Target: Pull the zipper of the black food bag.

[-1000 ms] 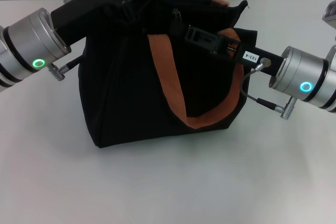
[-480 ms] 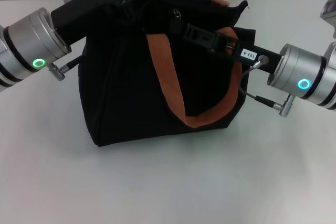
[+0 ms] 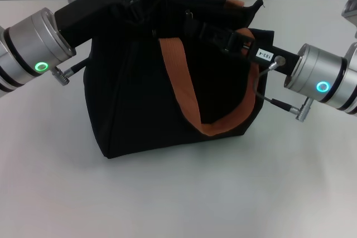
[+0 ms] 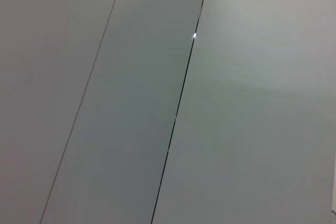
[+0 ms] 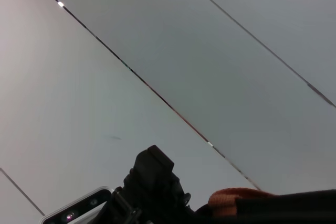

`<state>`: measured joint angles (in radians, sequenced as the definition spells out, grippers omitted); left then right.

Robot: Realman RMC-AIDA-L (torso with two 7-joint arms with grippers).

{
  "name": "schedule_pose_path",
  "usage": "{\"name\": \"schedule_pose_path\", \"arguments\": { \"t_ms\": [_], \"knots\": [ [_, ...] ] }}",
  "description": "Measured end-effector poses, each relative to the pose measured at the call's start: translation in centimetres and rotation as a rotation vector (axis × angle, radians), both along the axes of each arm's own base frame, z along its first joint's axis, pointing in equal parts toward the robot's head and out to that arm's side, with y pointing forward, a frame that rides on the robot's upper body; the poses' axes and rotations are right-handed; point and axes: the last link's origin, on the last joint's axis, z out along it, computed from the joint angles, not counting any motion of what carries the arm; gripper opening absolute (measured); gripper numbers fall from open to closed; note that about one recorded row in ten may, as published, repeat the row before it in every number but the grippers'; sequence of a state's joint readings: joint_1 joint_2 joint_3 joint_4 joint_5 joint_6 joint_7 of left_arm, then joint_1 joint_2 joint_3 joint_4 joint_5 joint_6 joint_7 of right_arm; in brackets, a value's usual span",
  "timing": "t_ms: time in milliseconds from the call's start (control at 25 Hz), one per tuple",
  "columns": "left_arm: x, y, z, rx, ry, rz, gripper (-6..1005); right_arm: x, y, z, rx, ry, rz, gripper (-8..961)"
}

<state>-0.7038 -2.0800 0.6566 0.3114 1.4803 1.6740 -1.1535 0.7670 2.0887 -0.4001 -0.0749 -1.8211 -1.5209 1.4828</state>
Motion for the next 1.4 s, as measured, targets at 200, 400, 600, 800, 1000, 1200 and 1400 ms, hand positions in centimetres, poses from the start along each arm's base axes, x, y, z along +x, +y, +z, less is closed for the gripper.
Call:
{"name": "schedule_pose_path", "arguments": {
  "t_ms": [200,400,600,800,1000,1200,1400],
  "knots": [
    [0.0,0.0,0.0,0.000,0.000,-0.001,29,0.1,0.2,0.1,0.005,-0.010,-0.006,-1],
    [-0.2,0.0,0.2,0.009,-0.008,0.008,29,0.9,0.3,0.4,0.018,-0.019,-0.036,6],
    [-0.2,0.0,0.4,0.019,-0.015,0.011,29,1.8,0.4,0.7,0.024,-0.029,-0.074,12],
    [-0.2,0.1,0.6,0.037,-0.020,0.012,30,2.6,0.3,1.0,0.042,-0.023,-0.114,19],
    [-0.3,0.1,0.6,0.046,-0.016,0.009,30,3.3,0.2,1.3,0.056,-0.017,-0.141,25],
    [-0.3,0.2,0.6,0.051,-0.014,0.012,30,4.1,0.4,1.7,0.076,-0.017,-0.180,31],
    [-0.3,0.3,0.6,0.054,-0.010,0.018,30,4.5,0.4,2.0,0.089,-0.011,-0.201,38]
  ]
}}
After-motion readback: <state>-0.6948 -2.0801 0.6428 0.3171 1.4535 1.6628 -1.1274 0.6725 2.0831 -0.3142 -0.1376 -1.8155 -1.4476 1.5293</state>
